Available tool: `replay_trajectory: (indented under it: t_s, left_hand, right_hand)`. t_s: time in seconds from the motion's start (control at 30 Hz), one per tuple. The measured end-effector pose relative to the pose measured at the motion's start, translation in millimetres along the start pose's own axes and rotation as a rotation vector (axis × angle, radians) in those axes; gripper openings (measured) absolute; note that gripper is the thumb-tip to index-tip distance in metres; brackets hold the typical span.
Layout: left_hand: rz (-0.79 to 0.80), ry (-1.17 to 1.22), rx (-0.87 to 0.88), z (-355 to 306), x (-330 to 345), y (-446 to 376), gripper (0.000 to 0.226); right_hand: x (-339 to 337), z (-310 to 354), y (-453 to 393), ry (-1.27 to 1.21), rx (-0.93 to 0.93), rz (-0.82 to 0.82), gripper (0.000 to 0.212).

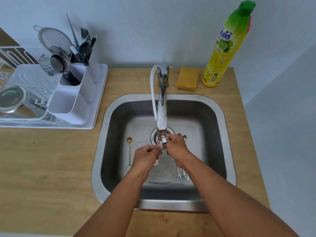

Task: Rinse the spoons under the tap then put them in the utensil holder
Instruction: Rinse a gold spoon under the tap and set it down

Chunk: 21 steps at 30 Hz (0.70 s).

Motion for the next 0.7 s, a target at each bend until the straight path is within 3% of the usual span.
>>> replay_trajectory:
  t_s: [0.13,0.37,0.7]
  left_hand:
    - [0.011,0.0,-0.007,-11,10,-4,0.013]
    - [0.204,-0.026,-0.144,14,9,11,0.018]
    - [-0.004,-0.106,-0.032,29,-2,8,0.017]
  right_hand:
    - [0,-1,4,-0.135,0.045,0.018,0.022]
    - [-18,-2,-13,-0.095,0.077,-0.06,0.025]
    - [-3,-30,14,0.115,-0.003,0.002,0.018]
Point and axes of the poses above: each hand's wrist, its own y-axis away from the middle knuckle, its own x-axis out of the palm, z = x × y, the point moved 6 cm from there along -y, towards the middle knuckle, and after that the axes turned 11 degrees about -z, right-handed, at the moved point
